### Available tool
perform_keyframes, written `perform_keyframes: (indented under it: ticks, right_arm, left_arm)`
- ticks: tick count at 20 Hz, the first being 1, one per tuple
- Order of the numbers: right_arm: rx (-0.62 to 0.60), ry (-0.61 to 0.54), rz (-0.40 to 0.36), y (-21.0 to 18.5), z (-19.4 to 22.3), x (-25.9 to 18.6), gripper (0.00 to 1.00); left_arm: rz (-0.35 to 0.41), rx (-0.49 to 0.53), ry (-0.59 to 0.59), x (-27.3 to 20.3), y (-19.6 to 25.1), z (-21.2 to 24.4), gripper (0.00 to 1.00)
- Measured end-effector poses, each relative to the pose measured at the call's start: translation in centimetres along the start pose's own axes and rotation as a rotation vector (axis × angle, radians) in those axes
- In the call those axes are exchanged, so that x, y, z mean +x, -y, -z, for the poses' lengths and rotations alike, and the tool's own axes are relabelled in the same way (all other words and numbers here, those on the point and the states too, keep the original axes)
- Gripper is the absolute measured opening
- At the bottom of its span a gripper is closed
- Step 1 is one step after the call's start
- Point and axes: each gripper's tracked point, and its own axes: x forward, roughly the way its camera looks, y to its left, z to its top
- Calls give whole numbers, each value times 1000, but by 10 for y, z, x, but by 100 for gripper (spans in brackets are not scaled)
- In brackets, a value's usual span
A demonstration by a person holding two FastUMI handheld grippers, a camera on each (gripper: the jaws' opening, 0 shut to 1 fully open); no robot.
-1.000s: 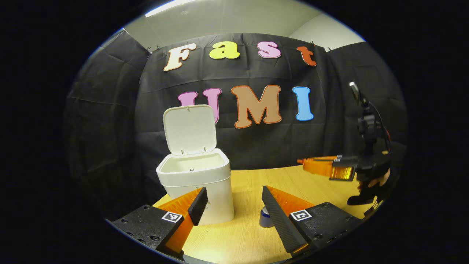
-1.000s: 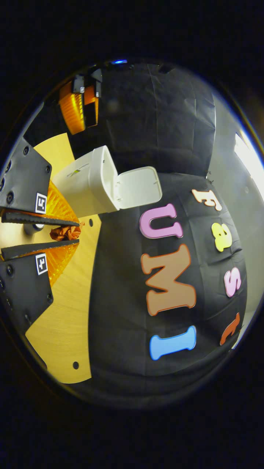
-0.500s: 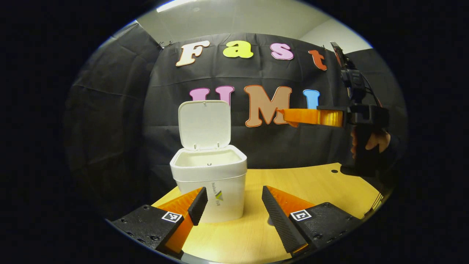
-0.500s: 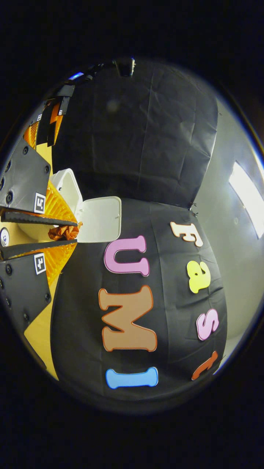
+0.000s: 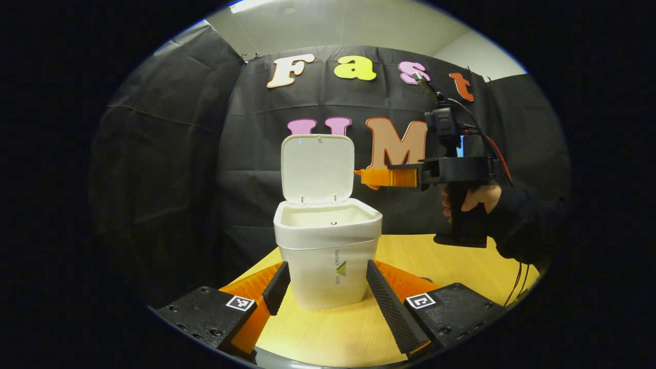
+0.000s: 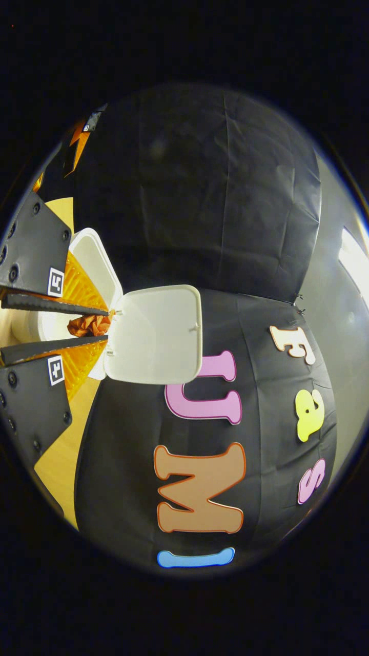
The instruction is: Press the lid of the desktop garbage bin to open it, pick up the crumpled paper on the desktop and throw it into the bin, then pick up the pop can on the desktop and drop it into the bin, and finally close the garbage bin lid.
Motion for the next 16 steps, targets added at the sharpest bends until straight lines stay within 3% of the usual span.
perform_keyframes:
  ticks: [2,3,7,9,11,16]
  right_arm:
    - [-12,-15,-3,-9,5,11,27]
    - [-17,-27,1,-11,10,17,32]
    - [-9,-54,40,-11,15,24,67]
    - [-2,-37,49,-10,9,21,97]
    - [-1,-19,67,-4,1,12,100]
    - [5,60,129,16,-18,-38,96]
  left_arm:
    - [-9,-1,-4,0,-8,2,91]
    - [-13,0,-5,0,-12,3,91]
    - [-17,6,0,0,-21,1,91]
    - [-11,4,7,2,-20,-3,91]
    - [-2,5,18,4,-16,-5,91]
    - [39,-4,53,9,6,-18,91]
